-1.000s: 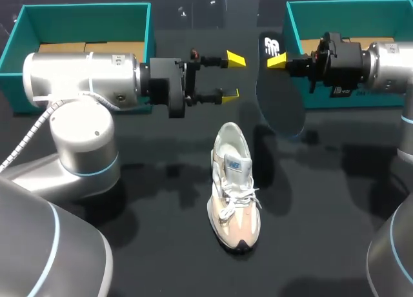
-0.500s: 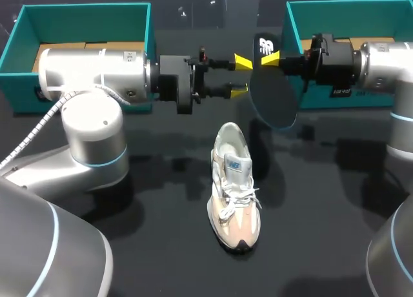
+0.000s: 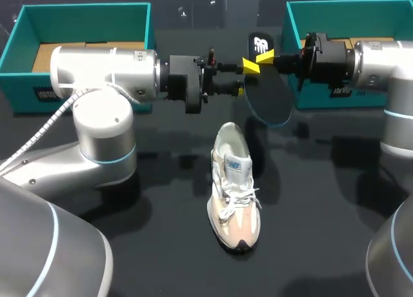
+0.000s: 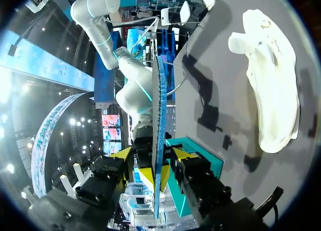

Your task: Take the shoe out of the shoebox, open the shoe tongue, remove and reinsert the insole, then place the shoe into the shoebox

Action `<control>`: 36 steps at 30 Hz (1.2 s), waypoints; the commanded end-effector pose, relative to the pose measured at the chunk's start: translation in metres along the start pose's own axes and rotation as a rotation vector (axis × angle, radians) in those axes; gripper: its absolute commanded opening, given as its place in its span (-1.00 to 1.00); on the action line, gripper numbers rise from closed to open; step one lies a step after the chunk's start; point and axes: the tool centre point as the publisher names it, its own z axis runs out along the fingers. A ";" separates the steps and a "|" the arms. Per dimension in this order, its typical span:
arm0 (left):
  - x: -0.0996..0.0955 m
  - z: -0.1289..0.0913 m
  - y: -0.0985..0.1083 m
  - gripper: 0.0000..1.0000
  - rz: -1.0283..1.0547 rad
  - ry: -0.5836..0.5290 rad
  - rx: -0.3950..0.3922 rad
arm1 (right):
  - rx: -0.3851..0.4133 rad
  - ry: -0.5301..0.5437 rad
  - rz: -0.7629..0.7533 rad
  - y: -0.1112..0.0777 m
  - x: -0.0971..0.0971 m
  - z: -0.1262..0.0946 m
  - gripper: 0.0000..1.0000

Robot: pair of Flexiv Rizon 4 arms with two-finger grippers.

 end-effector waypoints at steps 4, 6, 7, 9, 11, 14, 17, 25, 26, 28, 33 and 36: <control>0.005 0.012 0.005 -0.11 0.000 0.000 -0.008 | 0.015 0.002 0.011 0.003 -0.002 0.002 -1.00; 0.005 0.014 0.006 -0.18 0.000 0.002 -0.010 | 0.018 0.002 0.017 0.003 -0.004 0.002 -1.00; 0.005 0.015 0.007 -0.22 0.000 0.002 -0.011 | 0.018 0.003 0.019 0.003 -0.004 0.003 -1.00; 0.005 0.016 0.007 -0.29 0.001 0.002 -0.014 | 0.019 0.004 0.023 0.002 -0.005 0.003 -1.00; 0.006 0.018 0.008 -0.30 0.004 0.006 -0.018 | 0.019 0.007 0.025 0.002 -0.006 0.003 -1.00; 0.007 0.020 0.010 -0.30 0.005 0.009 -0.023 | 0.020 0.011 0.027 0.002 -0.006 0.004 -1.00; 0.008 0.022 0.012 -0.42 0.005 0.012 -0.026 | 0.020 0.013 0.027 0.002 -0.006 0.004 -1.00; 0.010 0.026 0.014 -1.00 0.005 0.018 -0.034 | 0.023 0.017 0.032 0.001 -0.006 0.005 -1.00; 0.011 0.026 0.014 -1.00 0.005 0.018 -0.035 | 0.022 0.017 0.033 0.001 -0.006 0.005 -1.00; 0.011 0.026 0.014 -1.00 0.006 0.019 -0.035 | 0.022 0.019 0.034 0.001 -0.007 0.004 -1.00; 0.011 0.022 0.011 -1.00 0.003 0.017 -0.035 | 0.013 0.029 0.026 0.000 -0.007 0.001 -0.36; 0.010 0.012 0.008 -1.00 -0.014 0.012 -0.034 | -0.002 0.045 0.008 -0.002 -0.005 -0.007 1.00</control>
